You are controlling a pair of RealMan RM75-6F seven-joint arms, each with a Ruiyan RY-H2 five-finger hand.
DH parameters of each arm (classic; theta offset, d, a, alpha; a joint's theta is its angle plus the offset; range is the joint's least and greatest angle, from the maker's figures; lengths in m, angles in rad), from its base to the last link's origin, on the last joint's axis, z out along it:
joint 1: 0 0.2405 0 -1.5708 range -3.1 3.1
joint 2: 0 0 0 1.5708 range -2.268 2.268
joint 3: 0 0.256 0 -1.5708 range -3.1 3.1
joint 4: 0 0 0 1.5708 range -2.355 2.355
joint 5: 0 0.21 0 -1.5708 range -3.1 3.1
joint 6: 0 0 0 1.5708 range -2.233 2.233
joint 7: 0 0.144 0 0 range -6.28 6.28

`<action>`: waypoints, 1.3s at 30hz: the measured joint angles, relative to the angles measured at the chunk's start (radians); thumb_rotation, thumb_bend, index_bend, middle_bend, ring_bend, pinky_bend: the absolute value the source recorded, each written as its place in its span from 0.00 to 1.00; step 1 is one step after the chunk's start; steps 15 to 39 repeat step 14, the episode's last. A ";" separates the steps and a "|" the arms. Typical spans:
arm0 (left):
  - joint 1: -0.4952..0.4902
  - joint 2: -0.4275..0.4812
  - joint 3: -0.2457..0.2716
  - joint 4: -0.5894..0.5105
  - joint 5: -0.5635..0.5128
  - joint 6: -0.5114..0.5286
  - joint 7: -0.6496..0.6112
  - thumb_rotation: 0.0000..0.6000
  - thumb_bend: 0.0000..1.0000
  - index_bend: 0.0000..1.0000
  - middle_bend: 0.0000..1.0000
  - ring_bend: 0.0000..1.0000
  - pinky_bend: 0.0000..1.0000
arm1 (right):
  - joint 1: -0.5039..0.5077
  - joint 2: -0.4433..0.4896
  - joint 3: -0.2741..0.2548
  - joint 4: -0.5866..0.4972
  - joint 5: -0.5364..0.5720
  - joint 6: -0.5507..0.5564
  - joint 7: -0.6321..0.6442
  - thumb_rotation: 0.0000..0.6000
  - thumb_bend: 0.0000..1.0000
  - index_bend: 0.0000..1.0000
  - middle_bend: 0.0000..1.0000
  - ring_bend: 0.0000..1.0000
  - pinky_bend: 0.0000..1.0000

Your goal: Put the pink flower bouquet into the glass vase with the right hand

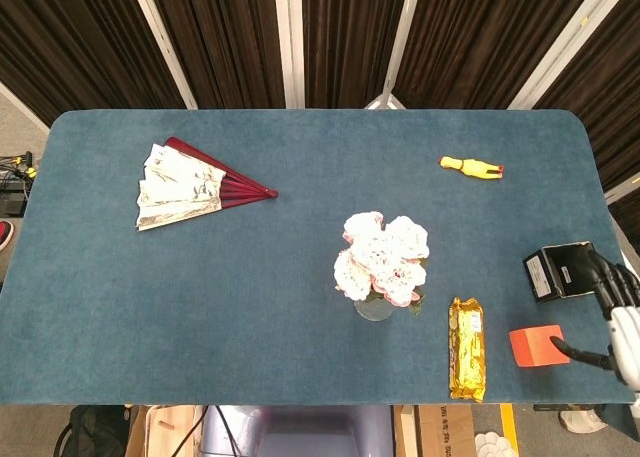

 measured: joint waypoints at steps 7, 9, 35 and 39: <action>-0.001 0.000 -0.004 0.001 -0.008 -0.002 -0.003 1.00 0.25 0.12 0.00 0.00 0.03 | -0.025 -0.085 -0.062 0.014 -0.059 0.078 -0.262 1.00 0.06 0.13 0.03 0.01 0.00; -0.002 0.000 -0.005 0.002 -0.010 -0.004 -0.005 1.00 0.25 0.12 0.00 0.00 0.03 | -0.028 -0.093 -0.073 0.008 -0.051 0.080 -0.307 1.00 0.06 0.13 0.03 0.01 0.00; -0.010 -0.004 -0.006 0.003 -0.012 -0.018 0.002 1.00 0.25 0.12 0.00 0.00 0.03 | -0.030 -0.097 -0.086 -0.006 -0.021 0.087 -0.358 1.00 0.06 0.13 0.03 0.01 0.00; -0.010 -0.004 -0.006 0.003 -0.012 -0.018 0.002 1.00 0.25 0.12 0.00 0.00 0.03 | -0.030 -0.097 -0.086 -0.006 -0.021 0.087 -0.358 1.00 0.06 0.13 0.03 0.01 0.00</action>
